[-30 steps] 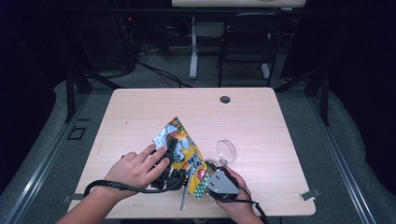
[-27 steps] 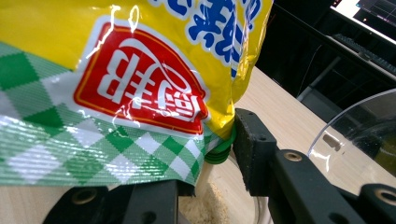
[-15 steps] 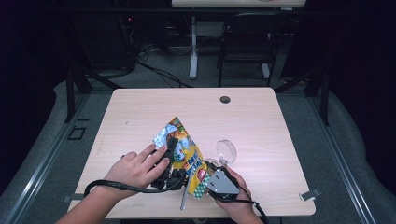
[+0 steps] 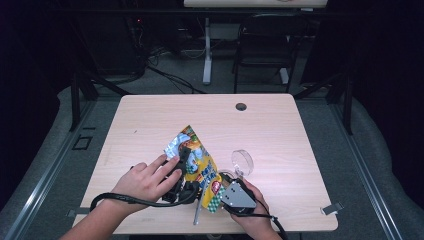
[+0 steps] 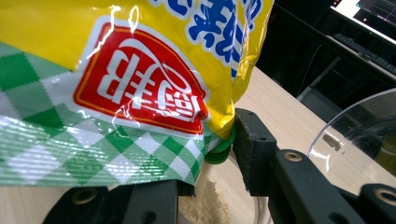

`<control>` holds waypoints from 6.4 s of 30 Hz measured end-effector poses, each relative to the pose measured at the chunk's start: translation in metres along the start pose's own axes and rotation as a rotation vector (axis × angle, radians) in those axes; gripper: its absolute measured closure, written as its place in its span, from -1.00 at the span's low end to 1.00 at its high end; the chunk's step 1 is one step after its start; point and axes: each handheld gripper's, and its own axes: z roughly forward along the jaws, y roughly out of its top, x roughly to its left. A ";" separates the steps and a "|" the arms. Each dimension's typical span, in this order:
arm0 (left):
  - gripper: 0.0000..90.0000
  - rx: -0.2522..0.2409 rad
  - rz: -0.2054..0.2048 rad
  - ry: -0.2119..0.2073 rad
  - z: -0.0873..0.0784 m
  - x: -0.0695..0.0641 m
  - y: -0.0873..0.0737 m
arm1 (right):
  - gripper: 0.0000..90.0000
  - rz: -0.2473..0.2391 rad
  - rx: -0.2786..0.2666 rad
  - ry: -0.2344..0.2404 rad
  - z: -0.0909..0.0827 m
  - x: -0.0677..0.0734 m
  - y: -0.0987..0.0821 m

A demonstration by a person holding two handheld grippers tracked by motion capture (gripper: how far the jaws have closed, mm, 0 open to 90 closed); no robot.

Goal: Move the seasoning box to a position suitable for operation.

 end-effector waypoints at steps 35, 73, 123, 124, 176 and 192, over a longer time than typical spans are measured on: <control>0.74 -0.007 0.012 0.017 -0.002 0.005 0.003 | 0.56 0.001 -0.012 -0.005 -0.001 -0.001 0.000; 0.74 -0.008 0.022 0.025 -0.005 0.009 0.004 | 0.56 0.006 -0.022 -0.008 -0.002 -0.001 0.002; 0.77 -0.015 0.014 0.031 -0.007 0.013 0.003 | 0.56 0.022 -0.034 -0.004 -0.004 -0.003 0.004; 0.77 -0.015 0.017 0.032 -0.007 0.013 0.004 | 0.56 0.024 -0.037 -0.002 -0.003 -0.003 0.004; 0.80 -0.012 -0.002 0.005 -0.006 0.007 -0.001 | 0.56 0.027 -0.025 -0.001 -0.004 -0.003 0.004; 0.82 -0.011 -0.077 -0.018 -0.003 -0.006 -0.009 | 0.57 0.020 -0.018 -0.003 -0.002 -0.002 0.004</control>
